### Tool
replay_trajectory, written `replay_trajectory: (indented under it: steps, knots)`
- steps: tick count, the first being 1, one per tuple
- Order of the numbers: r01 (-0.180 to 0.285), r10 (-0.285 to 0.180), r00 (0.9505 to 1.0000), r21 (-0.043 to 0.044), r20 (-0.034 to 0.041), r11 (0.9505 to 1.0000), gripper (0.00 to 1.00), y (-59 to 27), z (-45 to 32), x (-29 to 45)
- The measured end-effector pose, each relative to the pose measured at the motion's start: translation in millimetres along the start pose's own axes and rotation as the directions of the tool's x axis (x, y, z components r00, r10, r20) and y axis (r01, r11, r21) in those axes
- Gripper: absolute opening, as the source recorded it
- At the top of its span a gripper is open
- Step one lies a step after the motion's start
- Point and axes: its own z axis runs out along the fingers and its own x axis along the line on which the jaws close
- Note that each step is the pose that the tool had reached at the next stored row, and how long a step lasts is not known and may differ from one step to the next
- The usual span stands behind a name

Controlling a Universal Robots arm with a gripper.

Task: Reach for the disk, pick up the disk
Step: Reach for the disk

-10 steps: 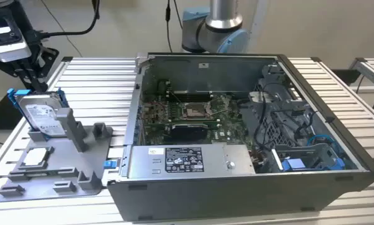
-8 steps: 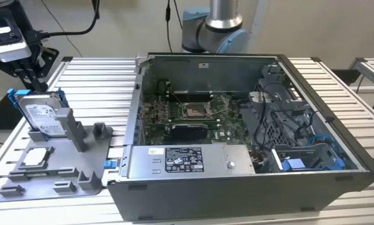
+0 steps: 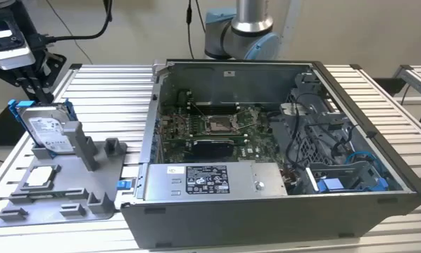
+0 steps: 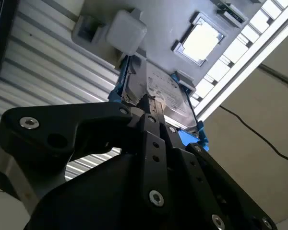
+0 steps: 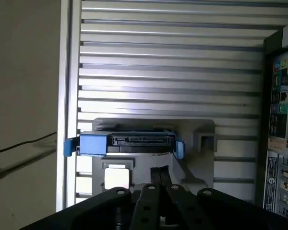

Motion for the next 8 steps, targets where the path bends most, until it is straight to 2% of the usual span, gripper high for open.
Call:
replay_trajectory:
  steps: [4,8]
  knots:
    - [0.0,0.0,1.0,0.0001,0.0,1.0,0.0,0.7,0.0,0.0]
    - [0.0,0.0,1.0,0.0,0.0,1.0,0.0,10.6,0.4,1.8]
